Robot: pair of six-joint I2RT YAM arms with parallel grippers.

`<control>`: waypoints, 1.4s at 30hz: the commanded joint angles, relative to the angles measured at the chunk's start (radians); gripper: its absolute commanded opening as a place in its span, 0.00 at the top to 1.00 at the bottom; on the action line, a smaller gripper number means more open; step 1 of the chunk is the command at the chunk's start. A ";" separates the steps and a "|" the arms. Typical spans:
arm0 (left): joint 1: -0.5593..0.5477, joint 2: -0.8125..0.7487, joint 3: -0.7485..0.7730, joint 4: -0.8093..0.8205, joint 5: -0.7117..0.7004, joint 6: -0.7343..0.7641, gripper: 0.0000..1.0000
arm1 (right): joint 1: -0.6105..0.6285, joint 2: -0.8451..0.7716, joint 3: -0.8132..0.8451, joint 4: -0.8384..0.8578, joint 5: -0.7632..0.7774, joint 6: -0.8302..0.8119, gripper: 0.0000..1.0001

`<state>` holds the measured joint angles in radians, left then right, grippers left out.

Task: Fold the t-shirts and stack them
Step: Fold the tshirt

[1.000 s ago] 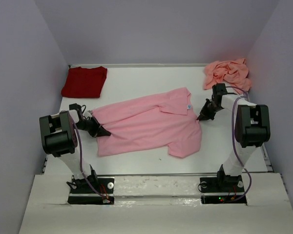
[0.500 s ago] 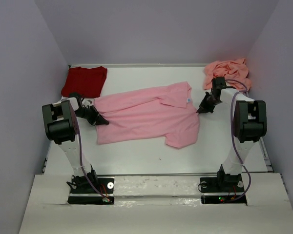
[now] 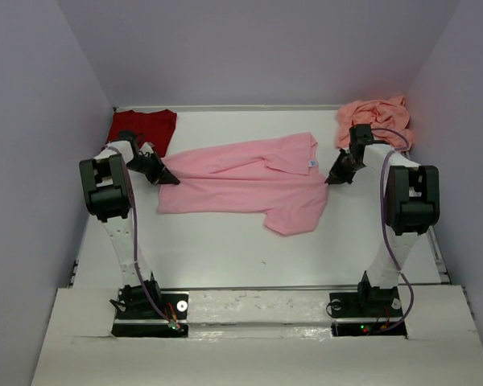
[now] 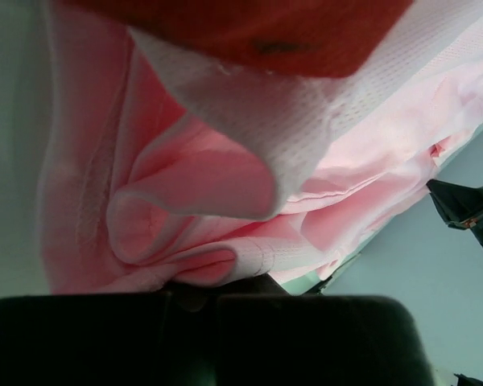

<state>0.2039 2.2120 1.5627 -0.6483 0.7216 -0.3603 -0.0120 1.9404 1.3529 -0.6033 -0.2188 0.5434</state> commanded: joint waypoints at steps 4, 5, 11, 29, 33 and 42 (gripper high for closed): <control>-0.043 0.012 -0.021 0.013 -0.116 0.043 1.00 | -0.002 -0.035 0.002 0.013 0.007 -0.002 0.60; -0.046 0.000 -0.033 0.012 -0.111 0.046 1.00 | -0.002 -0.044 0.002 0.011 0.009 -0.006 0.56; -0.064 -0.150 -0.222 0.036 -0.093 0.057 1.00 | -0.002 -0.211 -0.058 0.003 0.010 -0.026 0.52; -0.089 -0.334 -0.293 -0.053 -0.080 0.116 1.00 | 0.138 -0.760 -0.311 -0.179 -0.238 -0.361 0.36; -0.089 -0.321 -0.293 -0.045 -0.068 0.135 1.00 | 0.185 -0.863 -0.310 -0.187 -0.291 -0.373 0.29; -0.093 -0.287 -0.282 -0.021 -0.002 0.188 1.00 | 0.539 -0.813 -0.066 -0.447 -0.015 -0.431 0.35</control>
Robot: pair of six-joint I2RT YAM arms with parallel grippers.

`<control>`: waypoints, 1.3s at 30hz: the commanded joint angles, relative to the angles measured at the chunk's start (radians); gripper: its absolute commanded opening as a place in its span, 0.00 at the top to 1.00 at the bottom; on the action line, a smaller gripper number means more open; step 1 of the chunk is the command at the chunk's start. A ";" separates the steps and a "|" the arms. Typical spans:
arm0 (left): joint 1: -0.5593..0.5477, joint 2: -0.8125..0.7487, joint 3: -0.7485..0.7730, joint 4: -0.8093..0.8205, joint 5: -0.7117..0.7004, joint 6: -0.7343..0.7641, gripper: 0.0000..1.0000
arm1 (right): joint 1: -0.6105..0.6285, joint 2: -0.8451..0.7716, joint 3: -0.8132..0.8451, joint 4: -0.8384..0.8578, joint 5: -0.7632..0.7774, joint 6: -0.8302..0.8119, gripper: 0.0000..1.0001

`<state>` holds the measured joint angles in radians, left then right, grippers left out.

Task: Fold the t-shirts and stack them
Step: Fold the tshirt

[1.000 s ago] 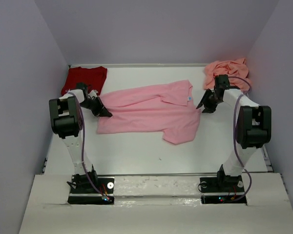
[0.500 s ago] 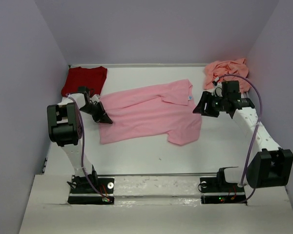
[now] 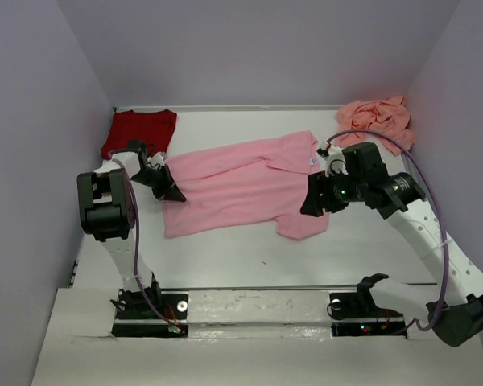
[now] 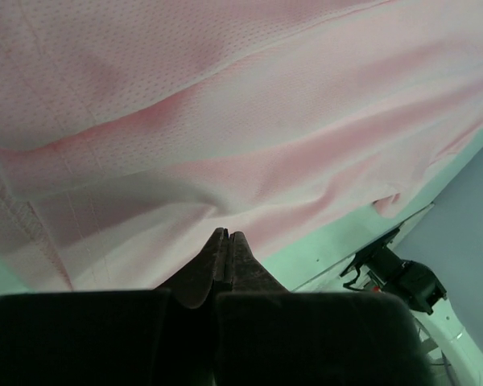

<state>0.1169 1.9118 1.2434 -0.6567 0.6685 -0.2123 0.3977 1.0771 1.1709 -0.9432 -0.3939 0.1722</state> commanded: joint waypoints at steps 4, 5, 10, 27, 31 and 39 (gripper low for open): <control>-0.010 0.039 0.057 -0.008 0.092 0.054 1.00 | 0.282 0.200 0.239 -0.215 0.331 -0.151 0.36; -0.013 0.039 0.060 -0.004 0.094 0.054 1.00 | 0.306 0.227 0.252 -0.229 0.349 -0.201 0.33; -0.043 0.039 0.074 0.032 0.100 0.031 1.00 | 0.359 0.282 0.168 -0.174 0.402 -0.247 0.28; -0.054 -0.031 -0.050 0.094 0.079 0.002 1.00 | 0.461 0.468 0.076 -0.114 0.427 -0.370 0.29; -0.056 -0.017 -0.039 0.094 0.088 0.004 1.00 | 0.461 0.484 0.069 -0.111 0.449 -0.375 0.29; -0.057 0.007 -0.013 0.089 0.089 0.011 1.00 | 0.461 0.543 -0.014 -0.025 0.469 -0.283 0.35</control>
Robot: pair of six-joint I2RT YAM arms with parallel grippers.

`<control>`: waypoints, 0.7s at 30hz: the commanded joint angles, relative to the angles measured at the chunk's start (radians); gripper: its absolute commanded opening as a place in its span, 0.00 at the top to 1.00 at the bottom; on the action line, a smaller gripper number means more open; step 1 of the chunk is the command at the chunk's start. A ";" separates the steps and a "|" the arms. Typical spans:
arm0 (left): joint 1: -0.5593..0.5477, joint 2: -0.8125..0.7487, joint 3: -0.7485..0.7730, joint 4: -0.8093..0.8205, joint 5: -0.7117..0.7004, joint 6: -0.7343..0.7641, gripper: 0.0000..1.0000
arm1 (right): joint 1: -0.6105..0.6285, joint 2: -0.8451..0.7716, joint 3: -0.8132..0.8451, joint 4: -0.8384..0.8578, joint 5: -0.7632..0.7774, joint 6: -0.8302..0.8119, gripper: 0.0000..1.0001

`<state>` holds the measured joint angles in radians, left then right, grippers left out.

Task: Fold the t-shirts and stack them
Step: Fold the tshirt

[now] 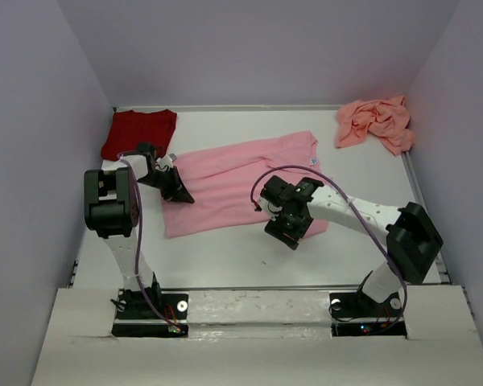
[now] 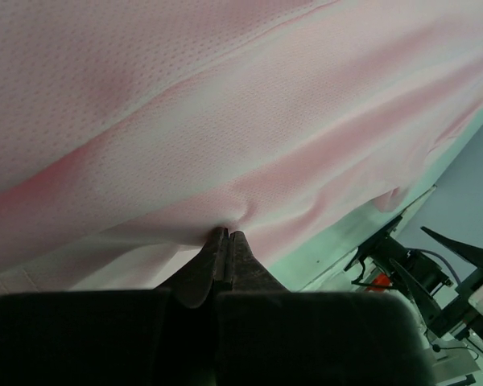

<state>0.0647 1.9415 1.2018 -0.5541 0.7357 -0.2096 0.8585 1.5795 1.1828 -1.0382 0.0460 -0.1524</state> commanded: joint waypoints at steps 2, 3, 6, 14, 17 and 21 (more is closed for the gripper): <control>-0.005 -0.019 0.033 -0.021 0.021 0.012 1.00 | 0.001 0.072 -0.028 0.076 0.037 0.047 0.37; -0.005 -0.016 0.039 -0.026 0.019 0.013 1.00 | 0.001 0.106 -0.035 0.082 0.052 0.047 0.39; -0.005 -0.013 0.050 -0.033 0.018 0.018 1.00 | 0.001 0.128 -0.034 0.110 0.074 0.043 0.41; -0.005 -0.007 0.053 -0.043 0.017 0.021 1.00 | -0.030 0.175 -0.002 0.158 0.118 0.031 0.41; -0.005 -0.006 0.054 -0.043 0.018 0.021 1.00 | -0.044 0.175 0.001 0.176 0.127 0.031 0.43; -0.006 0.002 0.059 -0.044 0.021 0.022 1.00 | -0.062 0.194 0.008 0.190 0.149 0.028 0.55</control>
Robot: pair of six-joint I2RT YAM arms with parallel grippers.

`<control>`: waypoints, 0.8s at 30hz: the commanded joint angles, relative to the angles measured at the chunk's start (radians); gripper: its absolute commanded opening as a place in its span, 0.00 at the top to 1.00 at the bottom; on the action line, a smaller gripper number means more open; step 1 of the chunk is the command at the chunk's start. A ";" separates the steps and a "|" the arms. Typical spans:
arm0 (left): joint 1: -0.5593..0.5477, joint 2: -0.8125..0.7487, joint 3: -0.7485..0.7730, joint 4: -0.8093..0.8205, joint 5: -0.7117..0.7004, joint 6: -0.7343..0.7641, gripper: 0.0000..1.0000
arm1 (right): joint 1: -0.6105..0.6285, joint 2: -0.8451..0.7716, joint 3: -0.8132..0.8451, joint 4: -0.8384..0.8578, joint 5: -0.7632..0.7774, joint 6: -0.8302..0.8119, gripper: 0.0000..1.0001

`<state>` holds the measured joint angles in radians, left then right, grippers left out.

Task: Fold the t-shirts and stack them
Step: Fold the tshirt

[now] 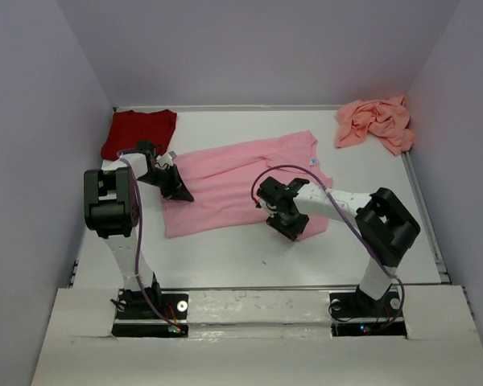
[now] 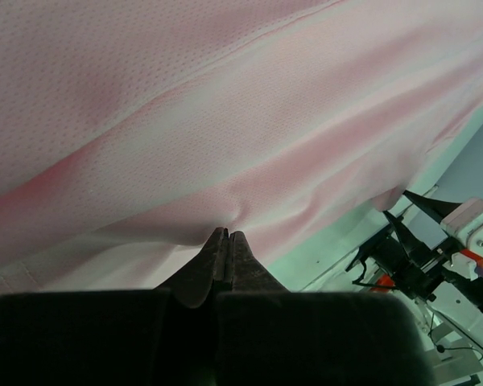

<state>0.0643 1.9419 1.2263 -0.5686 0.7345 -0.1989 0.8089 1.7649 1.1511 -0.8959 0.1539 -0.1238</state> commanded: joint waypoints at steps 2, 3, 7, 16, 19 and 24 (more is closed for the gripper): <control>-0.004 0.005 0.038 -0.030 0.022 0.012 1.00 | -0.025 0.013 0.045 0.051 0.035 0.000 0.56; -0.004 0.005 0.039 -0.028 0.022 0.012 1.00 | -0.034 0.013 0.047 0.054 0.032 0.001 0.57; -0.004 0.008 0.042 -0.033 0.020 0.015 1.00 | -0.034 0.015 0.050 0.055 0.035 0.001 0.76; -0.004 0.012 0.044 -0.030 0.017 0.012 1.00 | -0.034 0.024 0.111 -0.096 -0.037 0.029 1.00; -0.004 0.015 0.050 -0.030 0.017 0.009 1.00 | -0.043 0.037 0.159 -0.165 -0.120 0.038 1.00; -0.003 0.022 0.062 -0.033 0.013 0.013 1.00 | -0.043 0.120 0.231 -0.254 -0.226 0.055 1.00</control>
<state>0.0643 1.9629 1.2472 -0.5732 0.7334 -0.1970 0.7719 1.8233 1.3186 -1.0500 0.0399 -0.0898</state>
